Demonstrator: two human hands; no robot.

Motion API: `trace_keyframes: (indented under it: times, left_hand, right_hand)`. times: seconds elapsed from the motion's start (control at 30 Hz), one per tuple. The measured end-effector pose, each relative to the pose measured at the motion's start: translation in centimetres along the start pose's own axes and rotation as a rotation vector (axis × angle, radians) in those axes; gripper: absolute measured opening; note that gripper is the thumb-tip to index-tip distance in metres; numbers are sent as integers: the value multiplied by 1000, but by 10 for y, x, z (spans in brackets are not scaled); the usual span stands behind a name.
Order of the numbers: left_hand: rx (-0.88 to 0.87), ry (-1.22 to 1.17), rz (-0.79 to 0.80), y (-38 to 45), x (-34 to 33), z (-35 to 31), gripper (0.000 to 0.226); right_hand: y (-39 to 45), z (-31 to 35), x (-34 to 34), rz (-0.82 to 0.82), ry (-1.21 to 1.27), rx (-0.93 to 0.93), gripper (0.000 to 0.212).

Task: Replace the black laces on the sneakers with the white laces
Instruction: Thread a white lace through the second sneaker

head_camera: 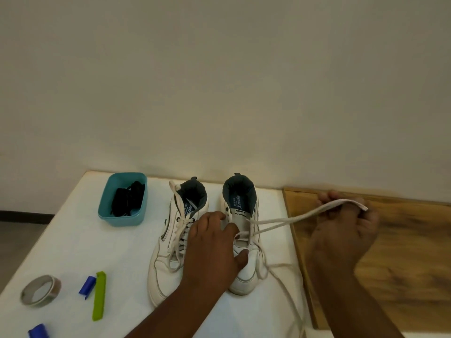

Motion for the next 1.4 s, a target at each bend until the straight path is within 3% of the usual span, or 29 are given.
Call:
trace_keyframes:
  times: [0.07,0.2,0.27,0.43,0.63,0.77,0.93,1.03,1.27,1.4]
  left_hand:
    - [-3,1,-1,-1,1,3,46]
    - [-8,-1,-2,-1,1,5,51]
    - [-1,-5,5,-1,1,4,53]
    - [0,17,11,-1,2,4,52]
    - [15,-12,-9,0,9,1,54]
    - [7,-4,-25,-3,5,0,50]
    - [12,-6,-10,-1,9,-3,48]
    - [-31,46,49,-5,9,-6,50]
    - [-36,129,114,-11,20,-5,56]
    - [-24,119,116,-15,21,-4,55]
  right_hand:
    - [-5,-4,-2,151,-176,-67,19]
    - [-26,-48,15,803,-1109,-275,13]
    - [-36,-67,26,925,-1252,-350,10]
    - [-26,-68,25,901,-1211,-333,21]
    - [-16,-31,5,343,-565,-123,21]
    - [-11,-16,1,263,-400,-163,25]
    - [17,32,1,25,-24,-93,23]
    - [14,46,-10,96,18,-147,22]
    - [-3,-1,-13,453,-460,-320,29]
    - [3,-18,7,604,-866,-223,56]
Point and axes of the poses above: each hand's wrist, its own y-axis towards the middle knuckle, its own x-axis out of the back of the hand, z = x × y, the point moved 1 cm from there along y, towards the middle knuckle, and after that the axes turned 12 degrees about z, right-handed, at the moved point
